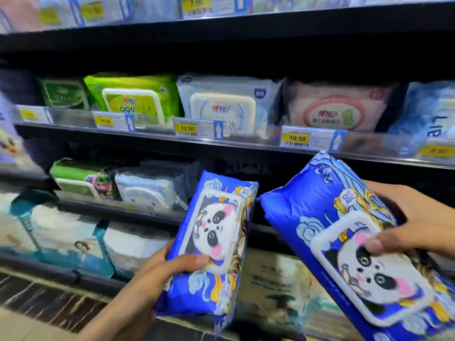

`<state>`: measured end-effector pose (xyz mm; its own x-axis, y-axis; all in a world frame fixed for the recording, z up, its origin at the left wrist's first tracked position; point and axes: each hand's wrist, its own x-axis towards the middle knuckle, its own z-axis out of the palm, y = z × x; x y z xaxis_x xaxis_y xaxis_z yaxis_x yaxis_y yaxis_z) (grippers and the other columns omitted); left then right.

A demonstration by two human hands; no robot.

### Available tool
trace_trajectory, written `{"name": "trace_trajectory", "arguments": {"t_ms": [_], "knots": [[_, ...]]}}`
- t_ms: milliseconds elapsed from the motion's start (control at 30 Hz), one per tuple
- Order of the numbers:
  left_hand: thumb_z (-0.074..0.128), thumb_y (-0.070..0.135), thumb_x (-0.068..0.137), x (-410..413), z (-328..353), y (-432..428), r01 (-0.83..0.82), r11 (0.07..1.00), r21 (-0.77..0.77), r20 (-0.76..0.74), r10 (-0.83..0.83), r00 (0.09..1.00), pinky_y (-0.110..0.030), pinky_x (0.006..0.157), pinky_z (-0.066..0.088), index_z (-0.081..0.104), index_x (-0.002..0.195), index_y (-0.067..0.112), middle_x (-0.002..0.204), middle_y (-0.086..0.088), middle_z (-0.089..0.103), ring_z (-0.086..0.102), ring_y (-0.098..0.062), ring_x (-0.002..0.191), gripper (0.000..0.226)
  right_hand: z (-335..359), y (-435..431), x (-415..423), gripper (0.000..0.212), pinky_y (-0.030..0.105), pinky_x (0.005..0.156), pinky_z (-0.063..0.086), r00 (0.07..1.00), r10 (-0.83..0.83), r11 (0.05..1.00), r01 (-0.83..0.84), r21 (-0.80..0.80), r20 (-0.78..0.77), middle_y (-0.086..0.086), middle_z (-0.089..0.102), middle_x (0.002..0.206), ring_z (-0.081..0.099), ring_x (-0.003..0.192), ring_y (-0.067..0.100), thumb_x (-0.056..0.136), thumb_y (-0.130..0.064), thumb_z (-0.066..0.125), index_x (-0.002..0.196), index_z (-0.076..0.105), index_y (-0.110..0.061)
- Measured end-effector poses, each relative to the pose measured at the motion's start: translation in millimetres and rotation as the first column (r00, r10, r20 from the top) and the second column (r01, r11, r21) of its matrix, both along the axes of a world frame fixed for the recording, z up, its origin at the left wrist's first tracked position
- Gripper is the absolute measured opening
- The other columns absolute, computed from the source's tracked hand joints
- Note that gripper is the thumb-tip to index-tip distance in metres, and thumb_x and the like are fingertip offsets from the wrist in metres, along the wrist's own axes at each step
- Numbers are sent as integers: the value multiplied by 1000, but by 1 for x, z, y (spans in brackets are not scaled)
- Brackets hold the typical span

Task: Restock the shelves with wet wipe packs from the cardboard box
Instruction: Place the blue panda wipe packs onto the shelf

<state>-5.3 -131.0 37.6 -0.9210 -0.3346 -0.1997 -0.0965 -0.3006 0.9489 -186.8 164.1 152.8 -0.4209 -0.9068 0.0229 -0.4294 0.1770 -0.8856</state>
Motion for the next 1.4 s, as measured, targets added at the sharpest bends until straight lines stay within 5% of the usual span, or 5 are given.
{"name": "trace_trajectory", "arguments": {"t_ms": [533,833,933,1067,1400], "knots": [[93,28,43,-56,37,-53,-113,870,-479,53,158,986,-37,73,60,64,112,15,96,-4,78,76,-24,83,76,-36,-12,-22,85,37,67,64,986,-168,985,167,43,20,8,80,103,79,85,33,32,-60,98,109,70,-40],[84,67,42,-117,85,-51,195,-214,-957,140,248,959,-35,61,42,54,81,20,77,4,60,59,-28,77,68,-45,-20,-35,69,46,72,64,990,-138,990,138,17,27,13,78,109,78,89,37,54,-26,92,118,66,-29],[80,70,53,-149,94,-58,454,-99,-885,428,207,880,-33,56,37,57,60,15,56,1,53,48,-21,57,60,-48,-18,-39,65,42,69,64,988,-147,989,146,14,43,14,79,108,78,87,37,55,-23,90,116,67,-27],[81,77,44,-184,68,-94,652,181,-736,662,-11,750,-28,104,42,72,115,34,120,12,69,62,-5,109,83,-54,-13,-43,66,45,70,64,981,-174,985,174,9,80,17,78,107,78,87,39,53,-28,91,116,67,-26],[60,81,67,-172,40,-84,385,-191,-903,387,24,922,-24,68,43,18,148,55,116,-19,65,58,-21,82,95,-71,-30,-49,73,60,83,60,970,-218,976,219,8,111,15,77,113,76,94,40,56,-28,88,124,64,-16]]}}
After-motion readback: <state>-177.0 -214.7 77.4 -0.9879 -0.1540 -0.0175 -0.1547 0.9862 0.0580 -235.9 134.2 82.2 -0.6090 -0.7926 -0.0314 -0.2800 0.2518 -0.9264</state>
